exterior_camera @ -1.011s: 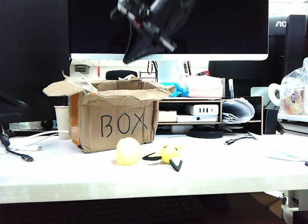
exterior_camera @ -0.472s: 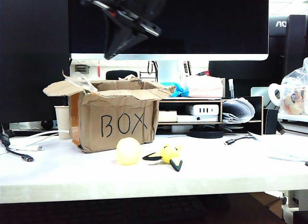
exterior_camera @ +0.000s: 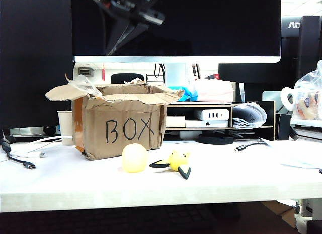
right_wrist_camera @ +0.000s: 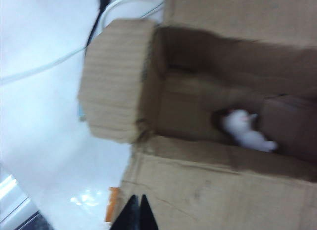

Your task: Put the doll that is least similar in color compared to the others into the paper box.

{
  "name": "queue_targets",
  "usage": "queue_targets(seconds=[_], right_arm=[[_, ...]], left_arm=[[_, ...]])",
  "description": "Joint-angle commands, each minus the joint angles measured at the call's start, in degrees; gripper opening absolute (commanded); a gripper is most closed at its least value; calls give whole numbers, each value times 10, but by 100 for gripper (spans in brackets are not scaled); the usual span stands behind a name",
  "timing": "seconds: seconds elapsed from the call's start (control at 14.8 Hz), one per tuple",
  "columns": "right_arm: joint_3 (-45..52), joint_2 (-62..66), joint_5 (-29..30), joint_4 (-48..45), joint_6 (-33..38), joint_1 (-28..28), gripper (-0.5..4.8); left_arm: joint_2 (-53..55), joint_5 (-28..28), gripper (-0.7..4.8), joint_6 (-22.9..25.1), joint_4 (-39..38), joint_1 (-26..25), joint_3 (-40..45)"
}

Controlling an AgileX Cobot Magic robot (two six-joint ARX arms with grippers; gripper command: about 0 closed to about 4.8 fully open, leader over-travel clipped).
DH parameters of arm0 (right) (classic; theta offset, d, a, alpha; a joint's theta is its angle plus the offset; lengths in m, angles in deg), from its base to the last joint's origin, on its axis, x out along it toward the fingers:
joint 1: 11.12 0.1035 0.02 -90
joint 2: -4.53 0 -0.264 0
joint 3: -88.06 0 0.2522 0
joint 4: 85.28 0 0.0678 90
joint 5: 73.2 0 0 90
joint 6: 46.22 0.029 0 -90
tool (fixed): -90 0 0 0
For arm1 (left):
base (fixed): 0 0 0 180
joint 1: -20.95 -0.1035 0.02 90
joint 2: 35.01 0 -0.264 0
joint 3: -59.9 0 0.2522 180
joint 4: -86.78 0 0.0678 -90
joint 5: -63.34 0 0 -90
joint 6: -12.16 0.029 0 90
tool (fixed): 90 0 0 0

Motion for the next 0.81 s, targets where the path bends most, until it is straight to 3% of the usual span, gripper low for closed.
queue_targets(seconds=[0.07, 0.54, 0.81], right_arm=[[-3, -22, -21, 12, 6, 1, -5], [66, -125, -80, 18, 7, -1, -5], [267, -273, -94, -53, 42, -15, -5]], left_arm=[[0, 1, -5, 0, -1, -22, -1], [0, 0, -5, 0, -1, -22, -1], [0, 0, -5, 0, -1, -22, -1]])
